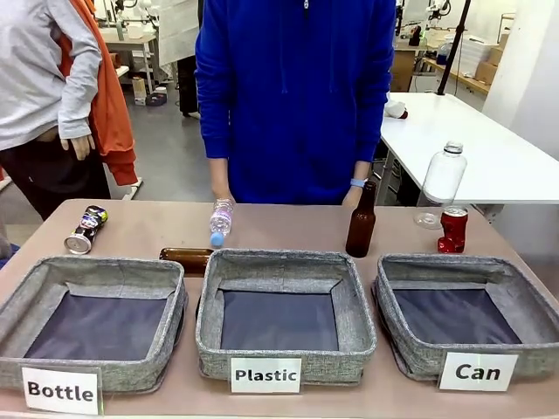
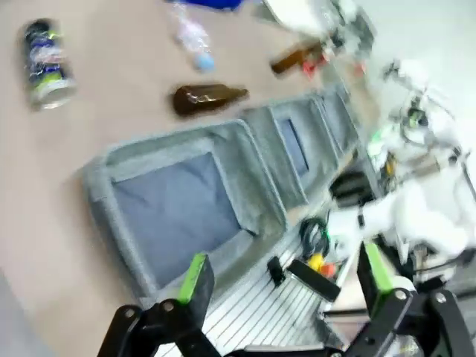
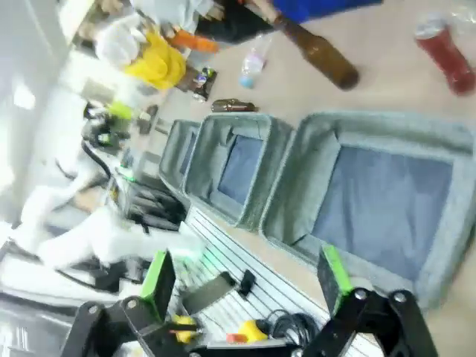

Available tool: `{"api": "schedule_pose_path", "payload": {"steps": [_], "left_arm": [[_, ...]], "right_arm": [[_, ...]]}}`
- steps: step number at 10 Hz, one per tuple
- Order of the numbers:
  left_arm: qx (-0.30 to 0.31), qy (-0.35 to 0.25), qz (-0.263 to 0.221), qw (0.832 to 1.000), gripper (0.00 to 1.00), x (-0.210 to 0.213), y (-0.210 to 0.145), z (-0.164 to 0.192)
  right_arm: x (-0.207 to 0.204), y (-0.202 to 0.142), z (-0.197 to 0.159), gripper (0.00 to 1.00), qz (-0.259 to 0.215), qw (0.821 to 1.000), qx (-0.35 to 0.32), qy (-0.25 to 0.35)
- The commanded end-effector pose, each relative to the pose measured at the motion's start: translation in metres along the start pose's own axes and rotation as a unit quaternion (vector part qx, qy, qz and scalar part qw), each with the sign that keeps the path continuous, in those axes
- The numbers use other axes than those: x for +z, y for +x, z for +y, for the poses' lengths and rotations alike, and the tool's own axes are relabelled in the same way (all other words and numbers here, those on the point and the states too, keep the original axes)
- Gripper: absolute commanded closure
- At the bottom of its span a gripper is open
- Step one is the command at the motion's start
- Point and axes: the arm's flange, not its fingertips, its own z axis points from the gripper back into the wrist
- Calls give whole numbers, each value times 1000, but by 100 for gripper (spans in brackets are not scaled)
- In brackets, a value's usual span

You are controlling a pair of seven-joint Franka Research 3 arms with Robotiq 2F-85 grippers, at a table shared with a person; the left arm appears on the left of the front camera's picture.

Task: Sort the can waste into the basket.
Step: Pick up the can waste from the table and place it in the right Fabric basket.

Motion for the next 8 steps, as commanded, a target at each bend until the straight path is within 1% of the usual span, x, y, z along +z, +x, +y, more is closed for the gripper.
{"api": "schedule_pose_path", "payload": {"steps": [1, 2, 3, 8], "left_arm": [[149, -86, -167, 971, 0, -12, 25, 58], [157, -96, -163, 969, 0, -22, 26, 78], [71, -15, -56, 996, 0, 12, -1, 42], [71, -15, -56, 996, 0, 12, -1, 42]], "right_arm": [[1, 21, -44, 0, -107, 979, -142, 97], [-3, 29, -56, 0, -121, 974, -165, 98], [16, -8, -38, 0, -43, 996, -73, 32], [16, -8, -38, 0, -43, 996, -73, 32]]}}
